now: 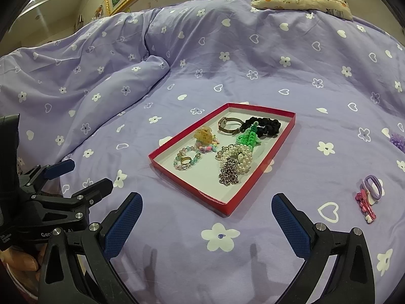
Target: Organize jewelry
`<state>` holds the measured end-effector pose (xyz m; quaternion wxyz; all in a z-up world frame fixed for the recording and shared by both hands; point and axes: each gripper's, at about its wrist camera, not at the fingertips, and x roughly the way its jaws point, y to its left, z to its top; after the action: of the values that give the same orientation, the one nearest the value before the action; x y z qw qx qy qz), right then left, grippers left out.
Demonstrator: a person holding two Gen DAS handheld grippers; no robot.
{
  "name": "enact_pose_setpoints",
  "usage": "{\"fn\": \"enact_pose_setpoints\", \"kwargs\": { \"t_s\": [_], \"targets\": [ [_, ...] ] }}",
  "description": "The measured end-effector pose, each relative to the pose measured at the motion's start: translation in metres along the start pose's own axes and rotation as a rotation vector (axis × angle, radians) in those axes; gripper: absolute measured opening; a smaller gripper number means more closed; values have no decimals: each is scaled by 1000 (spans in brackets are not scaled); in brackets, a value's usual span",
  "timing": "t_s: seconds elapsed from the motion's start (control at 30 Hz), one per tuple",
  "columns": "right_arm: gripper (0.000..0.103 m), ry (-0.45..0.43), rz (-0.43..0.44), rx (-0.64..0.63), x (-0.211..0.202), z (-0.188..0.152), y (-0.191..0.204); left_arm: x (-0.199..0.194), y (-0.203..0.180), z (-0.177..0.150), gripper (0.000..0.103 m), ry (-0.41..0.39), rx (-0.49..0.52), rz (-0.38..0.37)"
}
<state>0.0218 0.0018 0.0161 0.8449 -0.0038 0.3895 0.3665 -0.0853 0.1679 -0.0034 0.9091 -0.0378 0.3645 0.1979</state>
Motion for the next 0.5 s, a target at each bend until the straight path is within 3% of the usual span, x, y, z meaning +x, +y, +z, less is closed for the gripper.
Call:
{"fn": "enact_pose_setpoints", "kwargs": {
  "t_s": [0.5],
  "targets": [
    [103, 3, 1, 0, 0, 0, 2, 3, 0, 0, 103, -3, 3, -5]
  ]
}}
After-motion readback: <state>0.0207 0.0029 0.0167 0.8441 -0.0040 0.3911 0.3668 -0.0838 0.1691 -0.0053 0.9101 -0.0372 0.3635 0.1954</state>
